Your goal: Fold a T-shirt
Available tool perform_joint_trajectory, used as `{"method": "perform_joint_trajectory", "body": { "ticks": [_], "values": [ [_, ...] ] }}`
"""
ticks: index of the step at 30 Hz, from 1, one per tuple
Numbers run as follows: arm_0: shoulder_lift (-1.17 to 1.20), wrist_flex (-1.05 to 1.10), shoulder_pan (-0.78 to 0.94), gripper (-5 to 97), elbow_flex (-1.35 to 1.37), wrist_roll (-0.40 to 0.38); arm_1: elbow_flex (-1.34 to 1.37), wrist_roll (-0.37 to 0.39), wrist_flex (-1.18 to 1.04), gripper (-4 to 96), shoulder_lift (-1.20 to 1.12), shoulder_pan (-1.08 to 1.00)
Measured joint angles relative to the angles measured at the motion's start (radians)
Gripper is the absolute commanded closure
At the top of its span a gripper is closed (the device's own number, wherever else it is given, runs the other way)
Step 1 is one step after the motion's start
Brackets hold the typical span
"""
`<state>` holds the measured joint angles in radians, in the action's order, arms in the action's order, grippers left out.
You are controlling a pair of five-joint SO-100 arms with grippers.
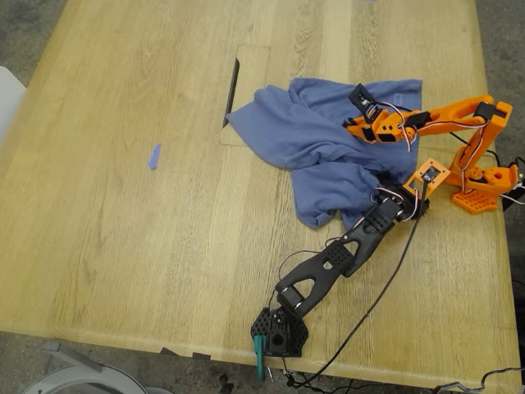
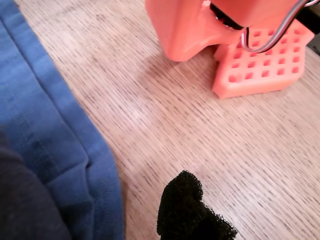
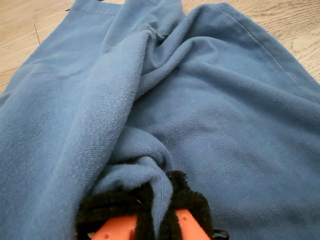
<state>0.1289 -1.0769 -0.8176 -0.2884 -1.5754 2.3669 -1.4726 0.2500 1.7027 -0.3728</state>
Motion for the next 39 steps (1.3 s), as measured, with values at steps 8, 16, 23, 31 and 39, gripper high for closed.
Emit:
{"method": "perform_joint_trajectory", "body": {
  "ticks": [8, 16, 23, 31, 39],
  "values": [
    [-0.006, 0.02, 0.012, 16, 0.0, 0.046, 0.0, 0.0, -0.008, 91.3, 0.002, 0.0],
    [-0.077, 0.063, 0.054, 14, 0.0, 0.114, 0.017, 0.0, -0.008, 91.3, 0.021, 0.0],
    [-0.097, 0.025, 0.064, 12, -0.002, 0.16, 0.037, 0.0, -0.008, 91.3, 0.04, 0.0],
    [-0.11, 0.021, 0.081, 22, -0.011, 0.37, 0.043, 0.0, -0.008, 91.3, 0.054, 0.0],
    [-0.118, 0.002, 0.1, 47, -0.011, 0.414, 0.055, 0.0, -0.017, 91.3, 0.08, 0.0]
  ]
}}
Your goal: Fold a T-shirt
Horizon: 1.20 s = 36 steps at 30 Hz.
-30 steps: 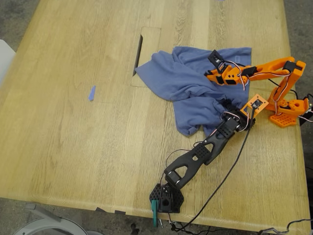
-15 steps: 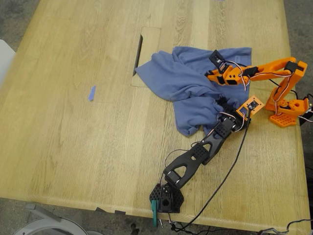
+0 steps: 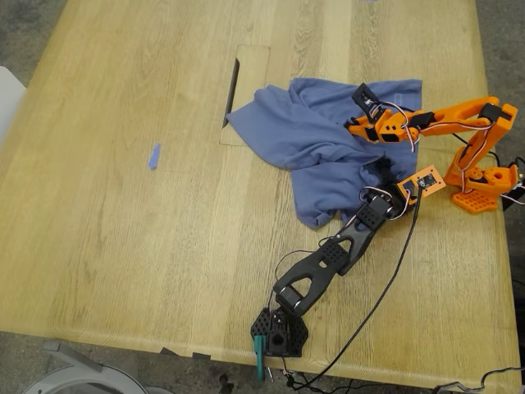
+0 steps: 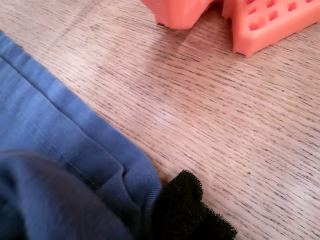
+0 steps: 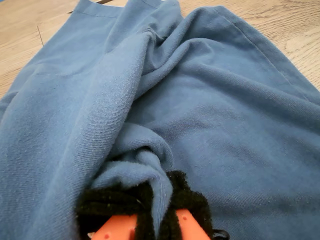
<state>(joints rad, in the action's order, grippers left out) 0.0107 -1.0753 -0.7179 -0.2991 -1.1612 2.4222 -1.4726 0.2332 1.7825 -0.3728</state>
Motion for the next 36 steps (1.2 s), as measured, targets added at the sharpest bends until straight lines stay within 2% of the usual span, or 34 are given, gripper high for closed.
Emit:
{"method": "perform_joint_trajectory", "body": {
  "ticks": [4, 12, 22, 36],
  "values": [
    [0.0, -0.014, 0.014, 63, 0.0, 0.002, 0.0, 0.0, -0.006, 91.3, 0.015, 0.0],
    [0.0, -0.084, 0.043, 69, 0.0, 0.038, 0.005, 0.0, -0.023, 91.3, 0.049, 0.0],
    [-0.046, -0.098, 0.08, 91, 0.0, 0.048, 0.091, -0.005, -0.049, 91.3, 0.169, 0.0],
    [0.046, -0.247, 0.13, 92, -0.002, 0.048, 0.12, -0.008, -0.132, 91.3, 0.293, -0.005]
  ]
}}
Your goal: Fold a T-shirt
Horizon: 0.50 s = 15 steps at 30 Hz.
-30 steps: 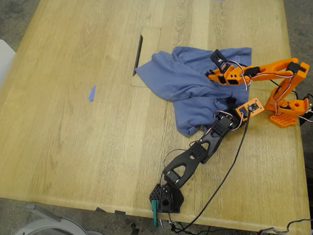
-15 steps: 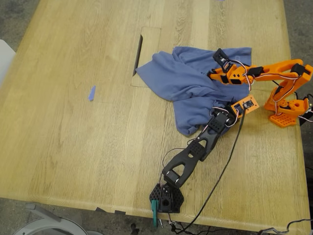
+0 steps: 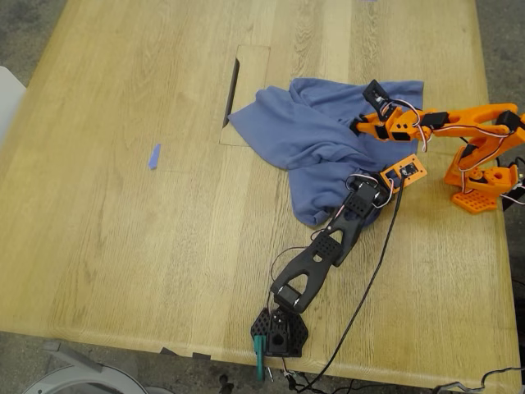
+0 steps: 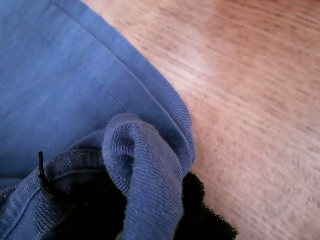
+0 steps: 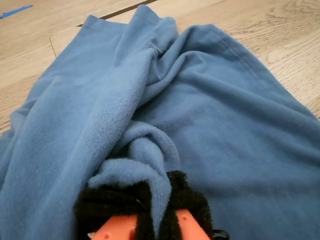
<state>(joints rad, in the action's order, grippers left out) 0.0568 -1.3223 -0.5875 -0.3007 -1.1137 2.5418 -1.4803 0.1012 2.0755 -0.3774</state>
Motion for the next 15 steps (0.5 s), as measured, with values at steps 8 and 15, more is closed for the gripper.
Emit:
{"method": "perform_joint_trajectory", "body": {
  "ticks": [8, 15],
  "values": [
    [0.124, -0.199, 0.074, 92, 0.002, 0.0, 0.02, -0.005, -0.069, 91.3, 0.13, 0.003],
    [0.215, -0.331, 0.144, 92, 0.003, 0.0, 0.051, -0.011, -0.117, 91.3, 0.282, 0.031]
  ]
}}
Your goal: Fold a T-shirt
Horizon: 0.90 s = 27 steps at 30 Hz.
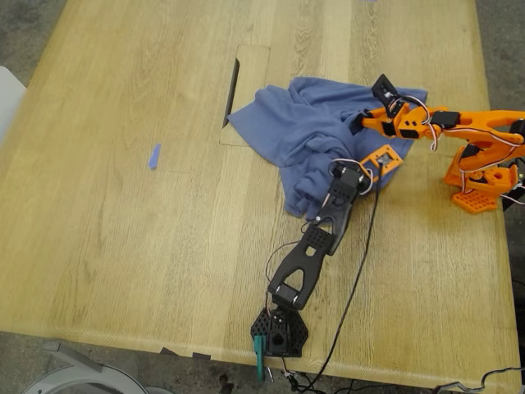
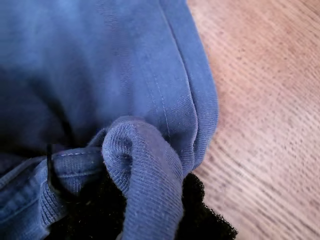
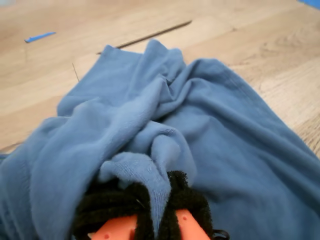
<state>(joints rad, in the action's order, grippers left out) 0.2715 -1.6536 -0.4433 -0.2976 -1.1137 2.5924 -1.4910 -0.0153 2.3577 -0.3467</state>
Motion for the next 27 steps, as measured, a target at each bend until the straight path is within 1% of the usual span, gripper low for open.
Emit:
{"method": "perform_joint_trajectory", "body": {
  "ticks": [10, 19, 27],
  "values": [
    [0.195, -0.084, 0.026, 92, 0.0, 0.0, 0.017, -0.008, -0.002, 91.2, 0.181, 0.038],
    [0.405, -0.156, 0.083, 92, 0.0, 0.0, 0.028, -0.015, -0.005, 91.2, 0.33, 0.046],
    [0.499, -0.16, 0.097, 92, 0.0, 0.0, 0.021, -0.029, 0.026, 91.2, 0.38, 0.077]
  ]
}}
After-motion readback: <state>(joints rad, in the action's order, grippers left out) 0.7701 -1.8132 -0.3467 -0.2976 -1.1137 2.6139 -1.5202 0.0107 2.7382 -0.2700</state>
